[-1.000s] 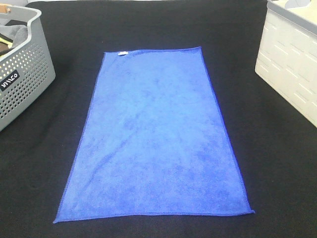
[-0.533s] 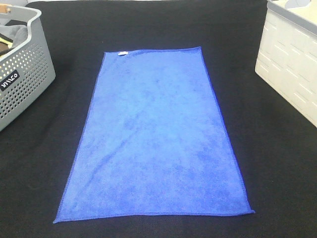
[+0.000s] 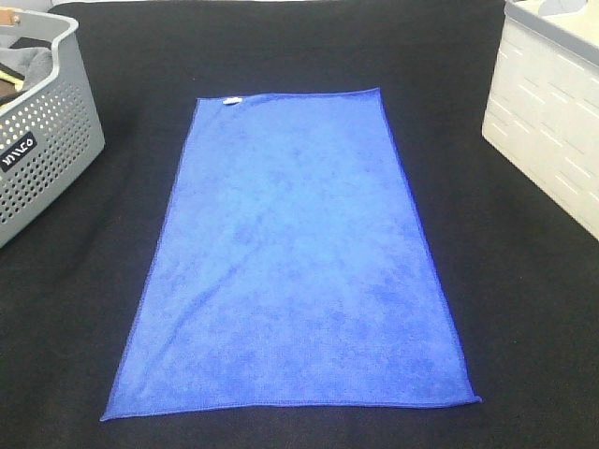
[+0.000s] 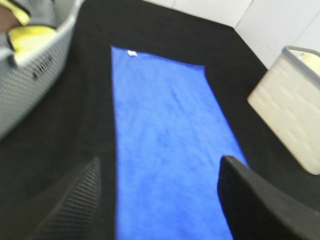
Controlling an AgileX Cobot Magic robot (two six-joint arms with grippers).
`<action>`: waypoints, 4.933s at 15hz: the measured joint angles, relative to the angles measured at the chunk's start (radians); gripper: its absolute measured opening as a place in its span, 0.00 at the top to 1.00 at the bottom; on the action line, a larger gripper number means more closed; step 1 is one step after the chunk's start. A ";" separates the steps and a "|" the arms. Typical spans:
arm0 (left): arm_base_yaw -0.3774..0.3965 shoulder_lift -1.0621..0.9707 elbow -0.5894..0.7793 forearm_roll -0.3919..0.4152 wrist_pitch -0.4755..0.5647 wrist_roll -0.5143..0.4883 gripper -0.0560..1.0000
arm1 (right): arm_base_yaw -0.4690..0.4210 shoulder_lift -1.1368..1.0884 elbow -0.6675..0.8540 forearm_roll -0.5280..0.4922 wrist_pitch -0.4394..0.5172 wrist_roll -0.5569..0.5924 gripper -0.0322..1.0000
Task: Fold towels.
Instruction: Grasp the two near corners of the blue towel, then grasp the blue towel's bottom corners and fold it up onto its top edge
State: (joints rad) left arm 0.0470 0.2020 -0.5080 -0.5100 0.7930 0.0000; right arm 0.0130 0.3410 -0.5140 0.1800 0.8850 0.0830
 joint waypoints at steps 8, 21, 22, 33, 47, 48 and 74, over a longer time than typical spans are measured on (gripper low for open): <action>0.000 0.489 0.000 -0.120 -0.003 0.121 0.34 | 0.000 0.540 0.000 0.312 -0.082 -0.287 0.30; -0.046 1.278 -0.001 -0.558 -0.201 0.653 0.34 | 0.000 1.152 -0.009 0.794 -0.376 -0.838 0.30; -0.090 1.316 -0.002 -0.577 -0.243 0.661 0.34 | 0.000 1.211 -0.009 0.840 -0.393 -0.899 0.30; -0.242 1.623 -0.012 -1.071 -0.273 1.042 0.35 | 0.069 1.502 -0.083 1.052 -0.336 -1.106 0.35; -0.242 1.600 0.008 -1.089 -0.197 1.099 0.95 | 0.128 1.497 -0.078 0.966 -0.360 -0.907 0.97; -0.242 1.566 0.034 -1.060 -0.197 1.072 0.95 | 0.128 1.479 -0.056 0.944 -0.357 -0.885 0.97; -0.242 1.360 -0.153 -0.802 -0.333 0.792 0.95 | 0.129 1.333 -0.366 0.717 -0.257 -0.648 0.97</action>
State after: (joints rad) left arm -0.1950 1.5620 -0.6610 -1.3120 0.4600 0.7920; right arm 0.1420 1.6740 -0.8800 0.8970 0.6280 -0.5650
